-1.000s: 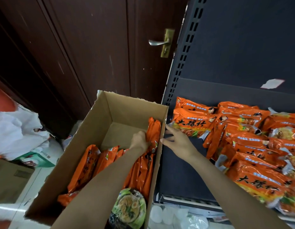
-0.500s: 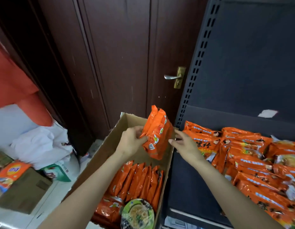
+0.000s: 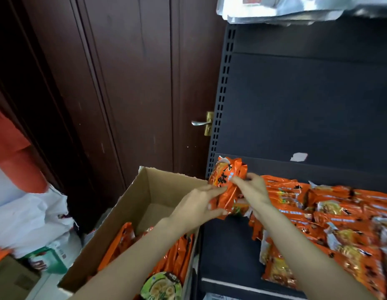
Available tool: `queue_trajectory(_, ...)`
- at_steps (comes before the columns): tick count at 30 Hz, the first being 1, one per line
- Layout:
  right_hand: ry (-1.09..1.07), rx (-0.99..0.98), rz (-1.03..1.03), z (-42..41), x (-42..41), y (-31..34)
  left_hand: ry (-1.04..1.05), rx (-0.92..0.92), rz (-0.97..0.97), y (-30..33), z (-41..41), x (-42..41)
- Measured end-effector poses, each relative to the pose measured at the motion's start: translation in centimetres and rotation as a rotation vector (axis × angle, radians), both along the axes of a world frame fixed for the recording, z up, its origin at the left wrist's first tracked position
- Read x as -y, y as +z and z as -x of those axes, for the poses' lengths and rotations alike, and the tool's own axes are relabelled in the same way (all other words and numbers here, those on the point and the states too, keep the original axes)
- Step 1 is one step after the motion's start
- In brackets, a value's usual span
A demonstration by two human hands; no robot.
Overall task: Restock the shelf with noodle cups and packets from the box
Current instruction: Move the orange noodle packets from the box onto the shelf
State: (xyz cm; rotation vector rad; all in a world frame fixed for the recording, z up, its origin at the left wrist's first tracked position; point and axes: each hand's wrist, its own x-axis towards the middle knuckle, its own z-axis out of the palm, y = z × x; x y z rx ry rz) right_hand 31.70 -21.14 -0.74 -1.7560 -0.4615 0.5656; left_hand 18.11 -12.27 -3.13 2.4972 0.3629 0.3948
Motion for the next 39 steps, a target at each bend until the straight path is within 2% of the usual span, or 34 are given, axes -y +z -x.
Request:
queue_trajectory(3, -0.042, -0.017, 0.009, -1.2, 1.8, -0.5, -0.073, 0.015, 0.16, -0.7, -0.9, 0.8)
queue_trajectory(6, -0.003, -0.084, -0.024, -2.2, 3.4, -1.0, 0.145, 0.135, 0.27, -1.1, -2.2, -0.2)
queue_trajectory(8, 0.059, -0.086, -0.005, -2.9, 4.3, -1.6, 0.232, 0.127, 0.322, -1.2, -3.2, -1.3)
queue_trajectory(11, 0.173, -0.087, 0.022, -4.0, 5.2, -2.5, 0.178, 0.053, 0.552, -1.3, -4.5, -2.3)
queue_trajectory(13, 0.244, -0.074, 0.058, -4.7, 5.3, -3.1, 0.117, 0.033, 0.628, -1.8, -5.5, -2.7)
queue_trajectory(16, 0.287, 0.025, 0.135, -5.7, 4.7, -4.4, 0.178, -0.024, 0.462, -3.0, -6.8, -3.0)
queue_trajectory(18, 0.273, 0.157, 0.18, -6.5, 4.2, -5.4, 0.214, -0.057, 0.329, -3.8, -7.3, -2.6)
queue_trajectory(22, 0.25, 0.444, 0.349, -7.3, 3.4, -6.8, 0.243, -0.074, 0.252, -5.2, -7.9, -1.9)
queue_trajectory(25, 0.259, 0.567, 0.392, -7.3, 3.0, -7.3, 0.283, -0.062, 0.198, -5.6, -8.1, -1.7)
queue_trajectory(30, 0.297, 0.645, 0.419, -7.2, 2.3, -7.4, 0.329, -0.014, 0.039, -6.0, -7.8, -1.9)
queue_trajectory(34, 0.33, 0.747, 0.507, -7.4, 2.2, -7.4, 0.328, -0.119, -0.102, -6.3, -8.1, -1.7)
queue_trajectory(39, 0.293, 0.831, 0.518, -7.8, 2.5, -8.0, 0.329, -0.114, -0.072, -6.7, -8.8, -1.5)
